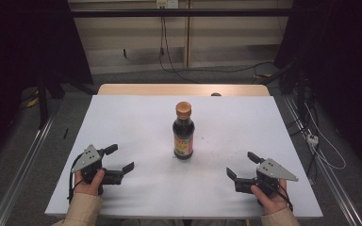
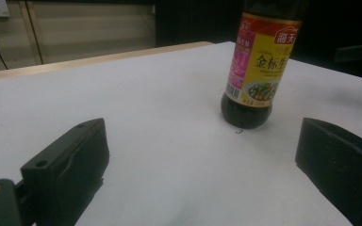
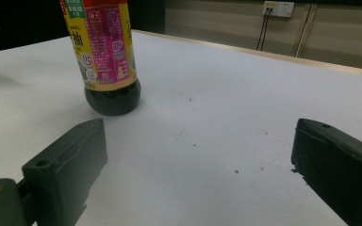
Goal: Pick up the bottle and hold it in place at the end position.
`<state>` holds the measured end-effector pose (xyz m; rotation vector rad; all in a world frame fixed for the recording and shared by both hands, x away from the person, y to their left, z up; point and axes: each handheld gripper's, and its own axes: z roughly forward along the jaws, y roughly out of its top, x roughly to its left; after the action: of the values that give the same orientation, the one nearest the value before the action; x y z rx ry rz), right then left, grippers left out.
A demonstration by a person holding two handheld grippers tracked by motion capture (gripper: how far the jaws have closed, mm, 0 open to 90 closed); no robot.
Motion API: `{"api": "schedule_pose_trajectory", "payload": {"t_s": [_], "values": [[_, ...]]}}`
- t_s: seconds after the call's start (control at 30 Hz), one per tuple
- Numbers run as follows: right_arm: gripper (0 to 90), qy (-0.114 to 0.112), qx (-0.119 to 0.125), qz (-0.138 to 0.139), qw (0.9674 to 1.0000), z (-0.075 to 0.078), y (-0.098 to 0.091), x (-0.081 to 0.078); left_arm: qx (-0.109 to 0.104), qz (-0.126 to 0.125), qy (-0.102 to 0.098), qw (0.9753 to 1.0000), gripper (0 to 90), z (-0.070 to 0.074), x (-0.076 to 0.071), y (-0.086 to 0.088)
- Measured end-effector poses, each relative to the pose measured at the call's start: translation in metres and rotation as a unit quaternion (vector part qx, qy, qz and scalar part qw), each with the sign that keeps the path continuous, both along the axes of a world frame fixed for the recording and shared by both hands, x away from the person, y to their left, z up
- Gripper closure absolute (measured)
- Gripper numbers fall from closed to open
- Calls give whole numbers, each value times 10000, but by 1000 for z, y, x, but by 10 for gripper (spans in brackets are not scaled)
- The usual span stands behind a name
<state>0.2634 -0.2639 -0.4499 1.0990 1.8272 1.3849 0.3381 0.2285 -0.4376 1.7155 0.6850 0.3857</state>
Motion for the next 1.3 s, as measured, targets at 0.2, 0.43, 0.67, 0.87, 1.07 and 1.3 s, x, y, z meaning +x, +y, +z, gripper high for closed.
{"api": "schedule_pose_trajectory", "payload": {"t_s": [0.2,0.43,0.67,0.87,1.07,1.3], "values": [[41,-4,7,30,10000,0,1,0,-44,-3,-40,10000,32,1,0,-1],[42,-8,26,13,10000,0,0,0,-84,-17,-97,9999,32,4,2,-3],[46,0,-2,36,10000,0,1,1,-105,-77,-52,9999,31,8,6,-12],[46,-9,6,33,10000,0,0,0,-122,-214,-51,9997,32,14,8,-31],[48,-5,17,29,10000,0,0,0,-166,-336,-17,9993,41,17,12,-43],[50,3,-5,97,10000,0,3,1,-182,-313,-22,9993,41,20,16,-52]]}}
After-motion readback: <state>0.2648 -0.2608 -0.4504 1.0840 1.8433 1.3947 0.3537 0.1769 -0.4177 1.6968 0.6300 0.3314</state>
